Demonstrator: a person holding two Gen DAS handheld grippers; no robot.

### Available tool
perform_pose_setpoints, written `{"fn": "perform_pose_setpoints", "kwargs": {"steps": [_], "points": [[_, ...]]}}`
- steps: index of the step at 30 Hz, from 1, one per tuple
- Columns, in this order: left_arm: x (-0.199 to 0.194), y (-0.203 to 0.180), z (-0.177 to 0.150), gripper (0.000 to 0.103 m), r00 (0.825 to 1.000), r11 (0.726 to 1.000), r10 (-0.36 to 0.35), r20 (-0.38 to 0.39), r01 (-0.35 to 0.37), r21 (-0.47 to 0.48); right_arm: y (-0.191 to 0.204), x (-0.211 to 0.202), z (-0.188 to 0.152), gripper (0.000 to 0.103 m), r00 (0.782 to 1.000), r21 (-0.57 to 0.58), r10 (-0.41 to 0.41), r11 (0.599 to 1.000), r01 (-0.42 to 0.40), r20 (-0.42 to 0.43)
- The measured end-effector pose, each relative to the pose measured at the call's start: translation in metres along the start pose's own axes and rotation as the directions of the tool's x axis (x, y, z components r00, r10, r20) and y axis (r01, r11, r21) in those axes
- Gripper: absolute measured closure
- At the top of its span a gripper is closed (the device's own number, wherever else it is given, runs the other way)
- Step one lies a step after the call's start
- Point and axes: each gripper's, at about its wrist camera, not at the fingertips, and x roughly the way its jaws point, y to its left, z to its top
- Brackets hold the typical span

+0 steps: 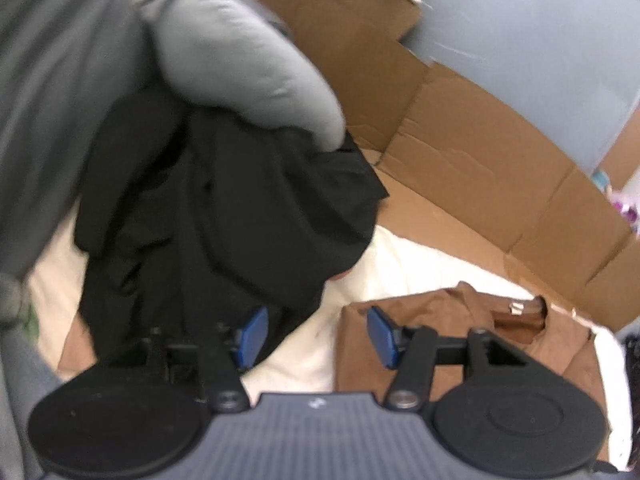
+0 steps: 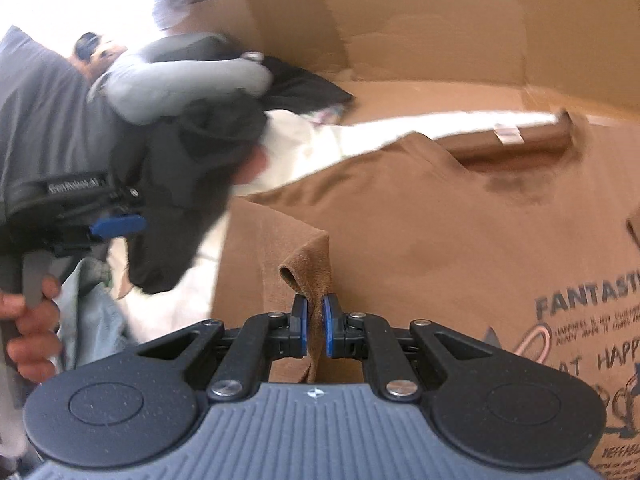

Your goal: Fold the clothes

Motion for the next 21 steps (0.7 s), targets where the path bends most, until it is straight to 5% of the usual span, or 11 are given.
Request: {"fn": "perform_pose_setpoints", "kwargs": {"steps": [6,8,10,21], "points": [[0.023,-0.040,0.020,0.045,0.997,0.994,0.018,-0.079,-0.009,0.107,-0.028,0.016,-0.013,0.090,0.998,0.107,0.053,0.993,-0.050,-0.025],[0.031,-0.050,0.023,0.045,0.995,0.991,0.043,-0.091,-0.030,0.133,-0.034,0.018,-0.015,0.076,0.997,0.143,0.073,0.987,-0.069,-0.020],[0.039,-0.056,0.027,0.045,0.992,0.989,0.059,-0.108,-0.043,0.141,-0.042,0.018,-0.015,0.053,0.996,0.185,0.089,0.979,-0.087,-0.002],[0.071,-0.063,0.035,0.046,0.969,0.980,0.120,-0.216,-0.081,0.179,-0.073,0.039,-0.013,0.054,0.985,0.378,0.173,0.911,-0.165,0.011]]}}
